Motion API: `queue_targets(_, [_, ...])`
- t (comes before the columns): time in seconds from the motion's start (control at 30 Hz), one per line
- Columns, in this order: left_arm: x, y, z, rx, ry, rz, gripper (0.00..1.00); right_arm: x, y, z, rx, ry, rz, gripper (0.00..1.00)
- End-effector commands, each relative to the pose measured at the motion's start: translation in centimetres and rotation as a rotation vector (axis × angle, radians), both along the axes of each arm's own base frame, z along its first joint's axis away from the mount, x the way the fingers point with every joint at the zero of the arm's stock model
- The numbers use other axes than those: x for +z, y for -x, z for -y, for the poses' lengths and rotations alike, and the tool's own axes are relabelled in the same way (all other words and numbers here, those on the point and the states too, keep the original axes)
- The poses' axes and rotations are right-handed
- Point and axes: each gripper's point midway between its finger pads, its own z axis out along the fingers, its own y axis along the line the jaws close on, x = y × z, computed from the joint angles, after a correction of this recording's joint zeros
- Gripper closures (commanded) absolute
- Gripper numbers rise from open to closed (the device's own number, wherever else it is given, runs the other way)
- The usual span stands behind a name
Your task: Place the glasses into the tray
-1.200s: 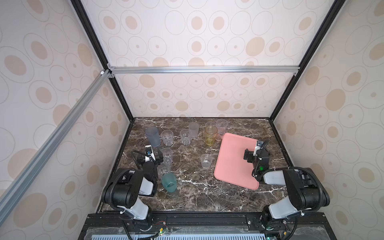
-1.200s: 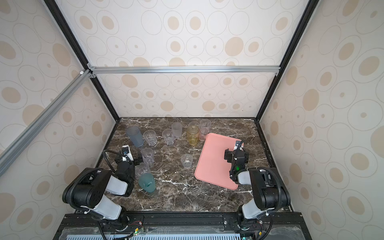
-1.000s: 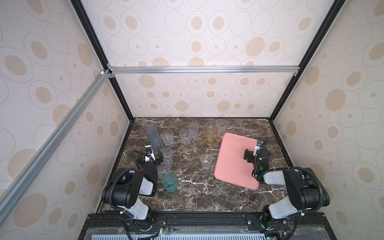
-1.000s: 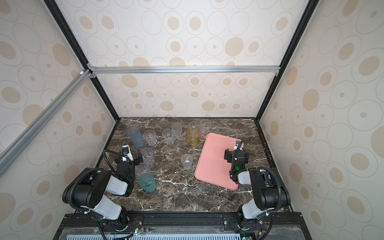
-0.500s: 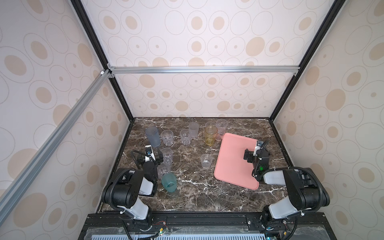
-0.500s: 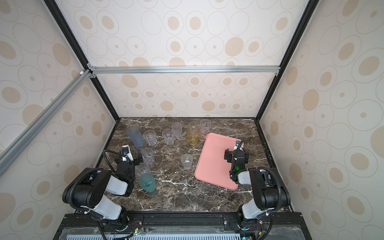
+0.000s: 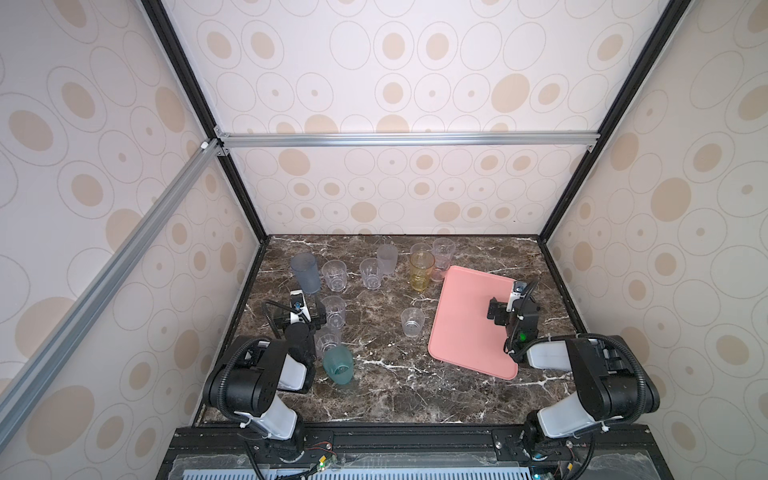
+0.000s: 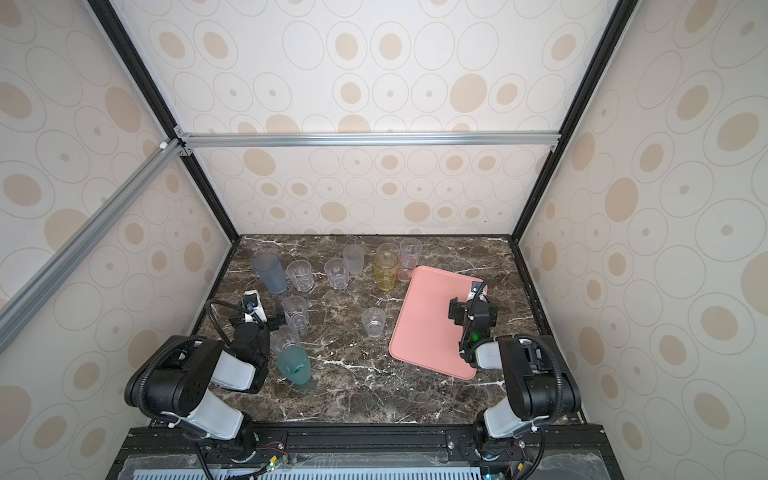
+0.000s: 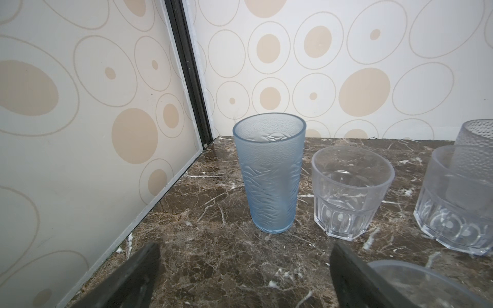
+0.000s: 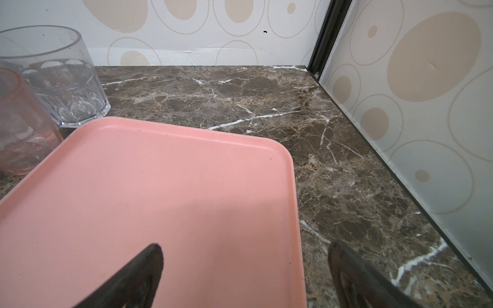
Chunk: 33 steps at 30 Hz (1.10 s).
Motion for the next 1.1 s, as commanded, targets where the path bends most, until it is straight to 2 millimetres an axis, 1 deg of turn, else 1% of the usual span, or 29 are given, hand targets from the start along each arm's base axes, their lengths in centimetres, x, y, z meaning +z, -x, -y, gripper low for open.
queue_targets(0.0, [0.5, -0.4, -0.3, 0.010, 0.009, 0.018, 0.01, 0.3, -0.3, 0.0, -0.005, 0.015, 0.006, 0.00])
queue_targets(0.1, [0.1, -0.9, -0.7, 0.004, 0.037, -0.004, 0.01, 0.3, -0.4, 0.0, -0.002, 0.006, 0.005, 0.00])
queue_targets(0.2, [0.2, -0.8, -0.8, 0.002, 0.037, 0.001, 0.01, 0.3, -0.3, 0.0, 0.003, 0.008, 0.007, 0.00])
queue_targets(0.27, [0.5, -0.7, -0.2, -0.029, 0.021, 0.008, 0.01, 1.3, -0.4, -0.6, 0.045, 0.019, 0.033, 0.00])
queue_targets(0.3, [0.6, -0.8, 0.1, -0.035, 0.011, 0.005, 0.01, 1.7, -0.3, -0.8, 0.053, 0.024, 0.018, 0.00])
queue_targets(0.37, [1.2, -0.2, -0.2, -0.009, 0.012, 0.027, 0.01, 2.6, -0.1, -0.7, 0.042, 0.017, -0.037, 0.00])
queue_targets(0.47, [1.9, 0.0, 0.1, 0.000, -0.011, 0.026, 0.01, 4.2, 0.2, -0.7, 0.041, 0.014, -0.023, 0.00])
queue_targets(0.6, [2.6, 0.0, 0.2, 0.037, -0.033, 0.019, 0.01, 5.3, 0.9, -0.3, -0.016, -0.035, -0.049, 0.00])
queue_targets(0.73, [3.2, 0.5, -0.9, 0.144, -0.005, 0.000, 0.01, 7.2, 2.5, 0.5, -0.123, -0.041, -0.133, 0.00])
queue_targets(0.8, [3.8, 0.8, -1.4, 0.189, 0.035, 0.001, 0.01, 8.1, 3.3, 0.7, -0.180, -0.104, -0.159, 0.00])
queue_targets(0.83, [3.8, 1.1, -1.8, 0.222, 0.059, -0.014, 0.01, 8.3, 3.7, 1.0, -0.239, -0.171, -0.159, 0.00])
queue_targets(0.87, [3.9, 1.4, -2.2, 0.255, 0.088, -0.021, 0.01, 8.1, 4.2, 1.1, -0.303, -0.270, -0.168, 0.00])
queue_targets(0.9, [3.9, 1.6, -2.6, 0.282, 0.111, -0.031, 0.01, 7.7, 4.2, 0.2, -0.275, -0.350, -0.202, 0.00])
queue_targets(0.93, [4.2, 1.8, -2.8, 0.305, 0.142, -0.039, 0.01, 7.4, 3.5, -2.0, -0.132, -0.433, -0.246, 0.00])
queue_targets(0.97, [4.2, 2.0, -3.0, 0.329, 0.170, -0.062, 0.01, 7.1, 3.4, -3.3, -0.075, -0.498, -0.283, 0.02])
queue_targets(1.03, [5.0, 2.2, -3.2, 0.361, 0.229, -0.085, 0.01, 6.2, 4.1, -3.5, -0.105, -0.536, -0.362, 0.07])
queue_targets(1.07, [5.6, 2.1, -3.2, 0.367, 0.258, -0.090, 0.01, 5.6, 4.6, -3.3, -0.129, -0.540, -0.407, 0.07])
